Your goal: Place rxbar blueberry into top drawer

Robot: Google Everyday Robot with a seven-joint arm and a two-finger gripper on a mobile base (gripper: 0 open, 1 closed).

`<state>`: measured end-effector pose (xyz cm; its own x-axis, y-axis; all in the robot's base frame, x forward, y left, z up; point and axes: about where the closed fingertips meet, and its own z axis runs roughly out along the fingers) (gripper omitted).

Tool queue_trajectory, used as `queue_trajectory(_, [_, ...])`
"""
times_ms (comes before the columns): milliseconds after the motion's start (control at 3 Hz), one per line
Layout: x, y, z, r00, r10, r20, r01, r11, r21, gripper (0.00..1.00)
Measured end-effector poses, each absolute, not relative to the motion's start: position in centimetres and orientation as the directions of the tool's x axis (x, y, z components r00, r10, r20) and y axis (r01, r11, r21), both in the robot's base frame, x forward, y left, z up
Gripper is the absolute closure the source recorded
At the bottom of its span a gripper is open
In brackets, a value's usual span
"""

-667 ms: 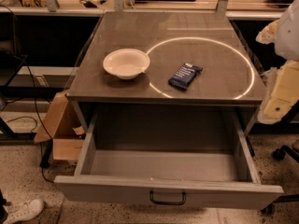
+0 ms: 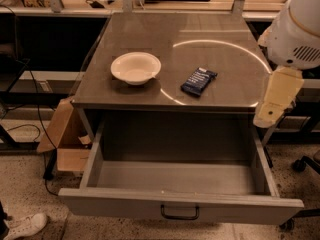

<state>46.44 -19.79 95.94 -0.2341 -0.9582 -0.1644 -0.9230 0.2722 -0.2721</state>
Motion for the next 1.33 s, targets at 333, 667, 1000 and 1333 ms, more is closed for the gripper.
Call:
queue_trajectory(333, [46.4, -19.8, 95.9, -0.234, -0.958, -0.164, -0.923, 0.272, -0.272, 0.0])
queue_trajectory(667, [46.3, -19.3, 95.6, -0.25, -0.953, -0.171, -0.914, 0.29, -0.282, 0.0])
queue_trajectory(1000, [47.5, -17.9, 94.6, -0.291, -0.942, -0.17, -0.895, 0.33, -0.3, 0.0])
queue_trajectory(1333, [51.0, -15.3, 92.9, -0.392, -0.906, -0.16, -0.853, 0.423, -0.305, 0.0])
